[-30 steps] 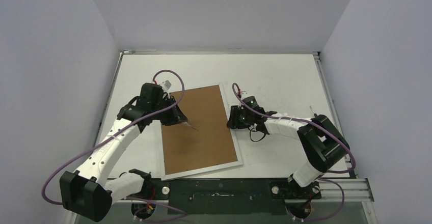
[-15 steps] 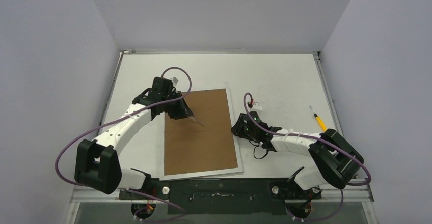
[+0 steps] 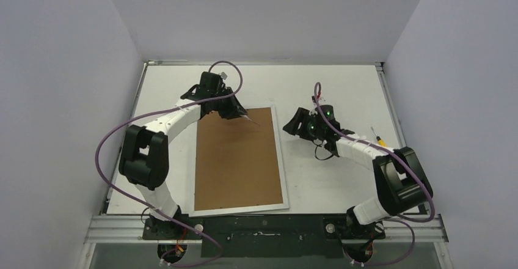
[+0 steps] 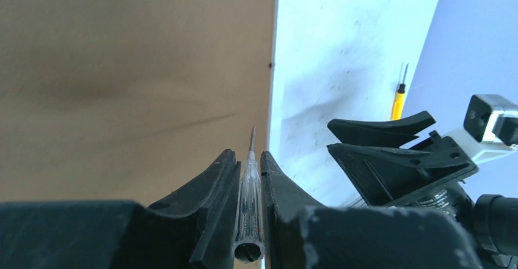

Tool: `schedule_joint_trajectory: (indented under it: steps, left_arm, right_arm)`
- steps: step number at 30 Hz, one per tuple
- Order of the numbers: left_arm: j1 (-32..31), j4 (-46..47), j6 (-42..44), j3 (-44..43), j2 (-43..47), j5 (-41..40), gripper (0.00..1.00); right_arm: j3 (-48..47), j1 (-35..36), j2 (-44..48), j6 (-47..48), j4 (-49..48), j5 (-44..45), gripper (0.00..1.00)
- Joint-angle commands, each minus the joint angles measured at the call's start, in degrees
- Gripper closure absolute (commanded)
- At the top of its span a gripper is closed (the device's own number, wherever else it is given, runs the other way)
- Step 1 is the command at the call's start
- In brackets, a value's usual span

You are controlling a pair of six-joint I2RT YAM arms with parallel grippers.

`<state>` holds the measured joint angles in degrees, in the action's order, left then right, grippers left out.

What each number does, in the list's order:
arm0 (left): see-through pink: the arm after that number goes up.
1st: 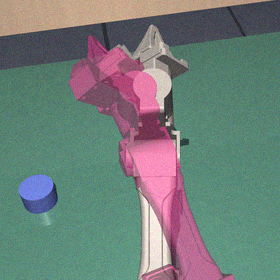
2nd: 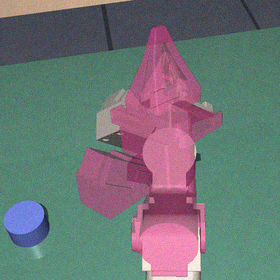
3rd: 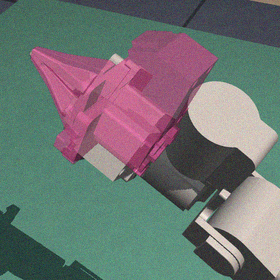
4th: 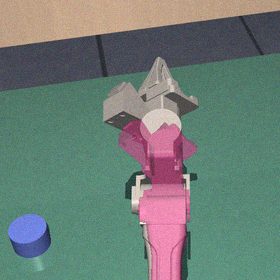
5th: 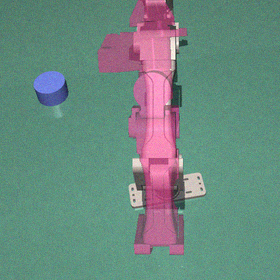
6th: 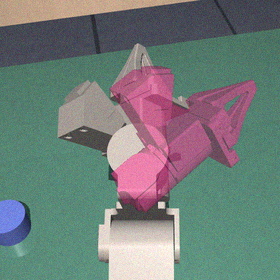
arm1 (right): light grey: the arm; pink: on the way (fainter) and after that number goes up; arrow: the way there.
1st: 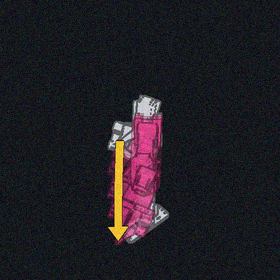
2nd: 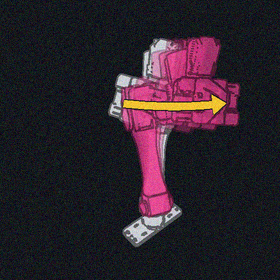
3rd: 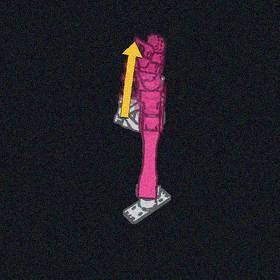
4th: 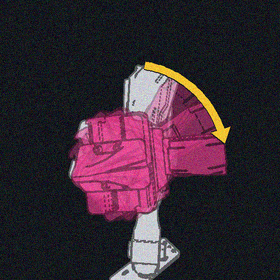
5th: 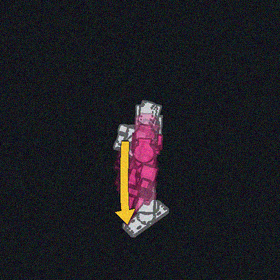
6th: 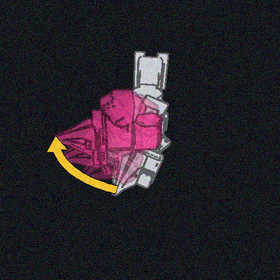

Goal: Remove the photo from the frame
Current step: Release the photo frame item from the photo frame.

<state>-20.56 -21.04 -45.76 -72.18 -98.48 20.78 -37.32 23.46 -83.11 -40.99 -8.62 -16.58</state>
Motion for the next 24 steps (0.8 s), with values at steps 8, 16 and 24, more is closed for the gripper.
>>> schedule_joint_trajectory:
  steps: [8,16,24]
  left_arm:
    - [-0.8,9.7,-4.6,-9.7,-11.0,3.0,1.0]
    - [0.0,16.1,-7.9,-7.5,-13.3,4.6,1.0]
    - [0.3,13.7,-7.1,-7.8,-14.1,4.0,1.0]
  right_arm:
    - [-13.7,-7.6,-19.5,-1.2,-13.9,-21.7,0.62]
    - [-17.8,-8.0,-29.3,-5.6,-22.7,-26.8,0.66]
    - [-16.1,-7.8,-33.1,-8.9,-29.9,-28.9,0.65]
